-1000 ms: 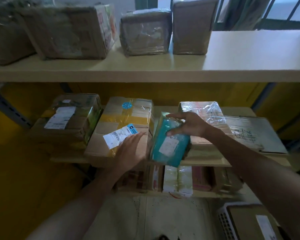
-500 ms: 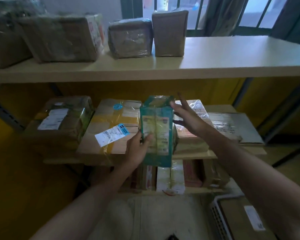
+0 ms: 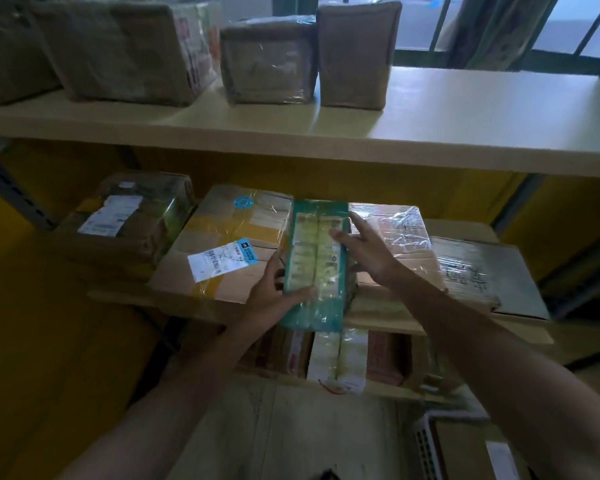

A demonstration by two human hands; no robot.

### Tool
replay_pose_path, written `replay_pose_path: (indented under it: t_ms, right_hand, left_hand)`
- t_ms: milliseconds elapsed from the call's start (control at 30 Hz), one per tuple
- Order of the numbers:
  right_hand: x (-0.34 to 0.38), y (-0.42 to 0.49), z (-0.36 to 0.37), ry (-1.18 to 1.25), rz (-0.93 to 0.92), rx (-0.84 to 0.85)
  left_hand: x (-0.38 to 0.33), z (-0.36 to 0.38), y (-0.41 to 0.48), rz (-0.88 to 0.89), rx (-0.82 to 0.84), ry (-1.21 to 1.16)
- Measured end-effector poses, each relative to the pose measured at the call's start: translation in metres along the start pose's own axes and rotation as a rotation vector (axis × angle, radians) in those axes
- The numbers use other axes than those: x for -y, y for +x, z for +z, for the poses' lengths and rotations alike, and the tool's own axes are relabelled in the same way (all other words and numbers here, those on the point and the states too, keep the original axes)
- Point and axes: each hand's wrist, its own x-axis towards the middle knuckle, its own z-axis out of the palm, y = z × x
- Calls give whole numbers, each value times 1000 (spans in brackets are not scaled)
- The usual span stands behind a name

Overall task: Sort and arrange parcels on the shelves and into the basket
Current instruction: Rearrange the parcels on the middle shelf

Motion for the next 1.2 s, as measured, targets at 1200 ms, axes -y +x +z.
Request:
replay_pose_path:
  t_ms: [1200]
  right_hand:
    - [-16,27,-11,-454,-111,-162]
  left_hand:
    - [-7,-2,41,387,-63,807]
